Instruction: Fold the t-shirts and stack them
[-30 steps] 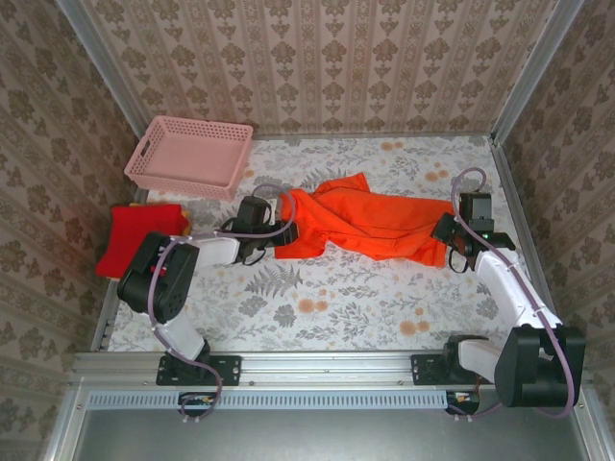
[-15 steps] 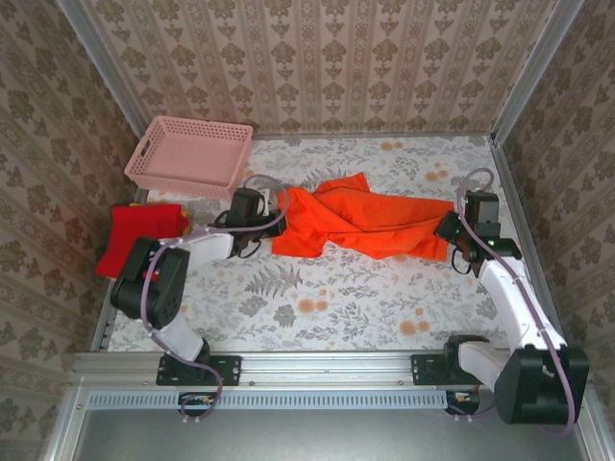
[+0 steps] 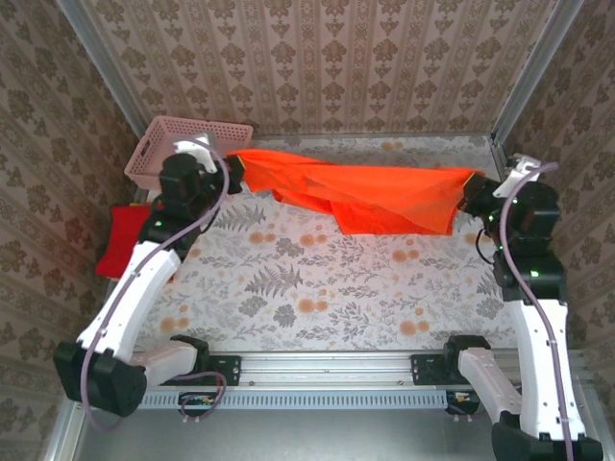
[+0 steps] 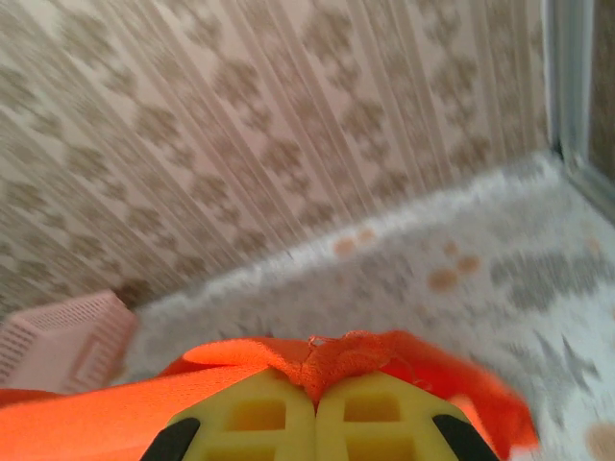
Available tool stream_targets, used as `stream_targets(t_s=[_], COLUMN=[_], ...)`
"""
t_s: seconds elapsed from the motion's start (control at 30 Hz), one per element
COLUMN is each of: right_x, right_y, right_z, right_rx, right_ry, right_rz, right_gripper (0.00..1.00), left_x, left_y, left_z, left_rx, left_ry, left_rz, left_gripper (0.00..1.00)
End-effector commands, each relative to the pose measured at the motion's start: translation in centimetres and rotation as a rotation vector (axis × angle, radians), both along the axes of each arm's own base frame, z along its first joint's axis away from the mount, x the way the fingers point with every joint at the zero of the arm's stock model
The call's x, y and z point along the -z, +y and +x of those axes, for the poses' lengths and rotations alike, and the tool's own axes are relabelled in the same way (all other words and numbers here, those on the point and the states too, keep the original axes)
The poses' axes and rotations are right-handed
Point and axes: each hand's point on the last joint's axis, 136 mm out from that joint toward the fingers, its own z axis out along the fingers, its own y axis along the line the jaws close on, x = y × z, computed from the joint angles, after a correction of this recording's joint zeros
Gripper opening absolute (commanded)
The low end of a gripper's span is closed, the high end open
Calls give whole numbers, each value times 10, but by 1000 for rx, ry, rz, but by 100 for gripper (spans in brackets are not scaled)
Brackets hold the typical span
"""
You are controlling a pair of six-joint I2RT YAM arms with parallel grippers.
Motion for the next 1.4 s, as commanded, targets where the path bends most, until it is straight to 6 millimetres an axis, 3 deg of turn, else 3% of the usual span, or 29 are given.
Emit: stream_targets(t_s=[0.0, 0.13, 0.27, 0.4, 0.67, 0.77, 0.97, 1.07, 1.13, 1.2, 1.3, 1.37], right_x=[-49, -105, -133, -127, -97, -107, -163, -169, -151, -110, -18, 45], right_y=[10, 13, 13, 7, 10, 12, 19, 16, 11, 2, -13, -19], right_z=[-18, -34, -28, 6, 100, 117, 105, 90, 86, 81, 61, 43], right_rx=[-64, -73, -76, -65, -137, -156, -180, -159, -131, -82, -6, 20], right_ry=[-95, -213, -235, -169, -88, -98, -207, -218, -174, -74, 177, 331], right_rz=[-59, -120, -176, -202, -135, -117, -122, -140, -144, -137, -139, -148], right_gripper=[0, 0, 0, 0, 0, 0, 0, 0, 0, 0, 0, 0], left_x=[-41, -91, -124, -127, -112, -125, -174, -187, -179, -155, -94, -36], left_y=[21, 30, 28, 24, 11, 9, 14, 17, 18, 18, 12, 8], left_z=[-16, -33, -37, -14, 51, 64, 51, 36, 30, 27, 21, 9], left_rx=[-60, -72, -50, -51, -13, 0, 2, 2, 4, 11, 51, 74], left_ry=[-83, -186, -235, -217, -136, -141, -221, -239, -220, -164, -14, 139], left_rz=[55, 46, 54, 87, 6, -28, -38, -36, -36, -36, -38, -54], left_gripper=[0, 0, 0, 0, 0, 0, 0, 0, 0, 0, 0, 0])
